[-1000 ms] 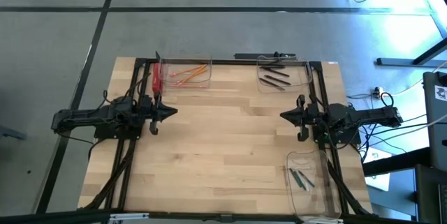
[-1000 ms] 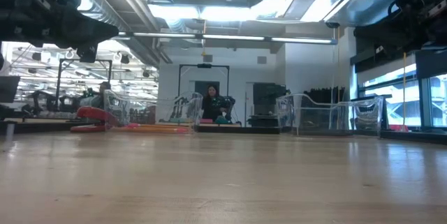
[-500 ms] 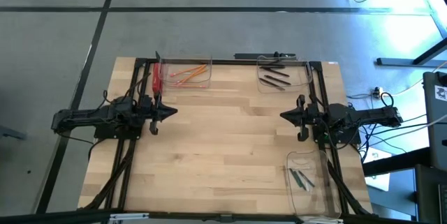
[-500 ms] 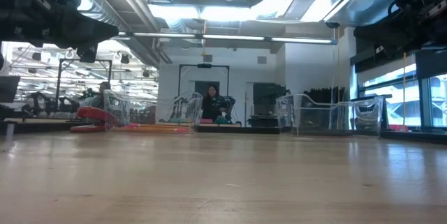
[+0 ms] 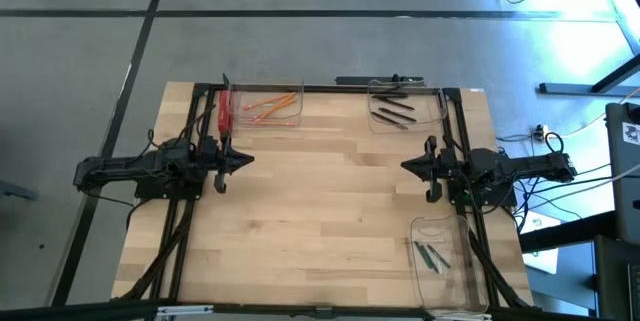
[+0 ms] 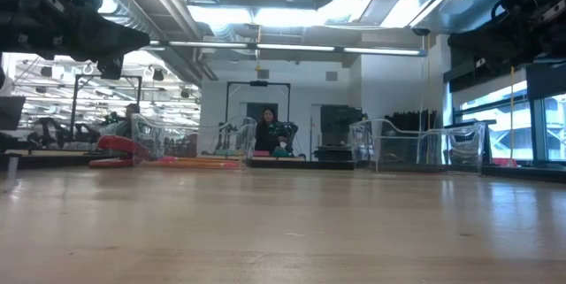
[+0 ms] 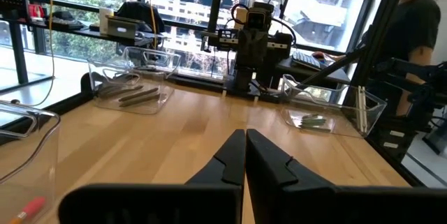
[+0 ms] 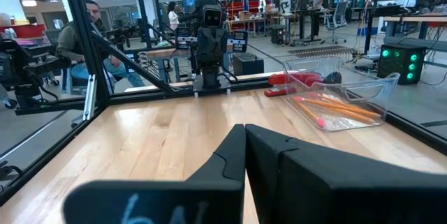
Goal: Sort crayons/erasers/pens/pencils in bins
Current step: Return to Home Position
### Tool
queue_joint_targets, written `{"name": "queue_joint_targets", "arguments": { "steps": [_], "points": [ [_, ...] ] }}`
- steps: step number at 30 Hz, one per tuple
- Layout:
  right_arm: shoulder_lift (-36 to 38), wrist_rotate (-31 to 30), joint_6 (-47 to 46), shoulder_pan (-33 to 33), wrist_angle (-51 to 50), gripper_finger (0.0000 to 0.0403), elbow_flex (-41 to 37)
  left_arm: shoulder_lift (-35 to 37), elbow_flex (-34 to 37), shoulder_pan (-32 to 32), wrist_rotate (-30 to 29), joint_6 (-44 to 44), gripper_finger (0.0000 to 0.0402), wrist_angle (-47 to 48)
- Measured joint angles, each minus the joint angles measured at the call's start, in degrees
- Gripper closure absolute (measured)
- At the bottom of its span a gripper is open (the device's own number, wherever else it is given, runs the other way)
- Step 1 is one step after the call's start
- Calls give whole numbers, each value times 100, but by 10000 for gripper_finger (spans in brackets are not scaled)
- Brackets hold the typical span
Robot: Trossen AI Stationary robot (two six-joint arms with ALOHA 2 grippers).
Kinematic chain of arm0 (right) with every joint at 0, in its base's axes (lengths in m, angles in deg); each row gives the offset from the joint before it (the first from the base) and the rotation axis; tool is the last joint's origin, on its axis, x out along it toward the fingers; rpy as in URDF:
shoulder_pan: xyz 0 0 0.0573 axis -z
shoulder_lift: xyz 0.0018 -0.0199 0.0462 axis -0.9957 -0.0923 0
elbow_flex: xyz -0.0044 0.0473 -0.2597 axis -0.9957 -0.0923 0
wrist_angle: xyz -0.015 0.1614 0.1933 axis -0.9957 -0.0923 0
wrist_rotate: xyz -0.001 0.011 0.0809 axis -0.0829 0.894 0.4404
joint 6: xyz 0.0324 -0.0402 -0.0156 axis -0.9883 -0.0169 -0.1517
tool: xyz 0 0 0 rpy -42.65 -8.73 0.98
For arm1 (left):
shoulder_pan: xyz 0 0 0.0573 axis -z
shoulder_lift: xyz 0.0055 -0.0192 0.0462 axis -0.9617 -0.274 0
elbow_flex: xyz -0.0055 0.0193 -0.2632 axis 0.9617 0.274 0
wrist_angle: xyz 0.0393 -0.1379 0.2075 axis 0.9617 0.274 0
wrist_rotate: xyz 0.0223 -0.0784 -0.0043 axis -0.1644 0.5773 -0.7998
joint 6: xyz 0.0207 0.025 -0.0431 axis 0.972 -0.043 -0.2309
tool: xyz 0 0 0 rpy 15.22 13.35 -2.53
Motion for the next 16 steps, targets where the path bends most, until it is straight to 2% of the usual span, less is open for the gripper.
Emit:
{"name": "queue_joint_targets", "arguments": {
  "steps": [16],
  "points": [
    [0, 2, 1, 0, 0, 397, 2, 0, 0, -1, 0, 0, 386, -2]
  ]
}}
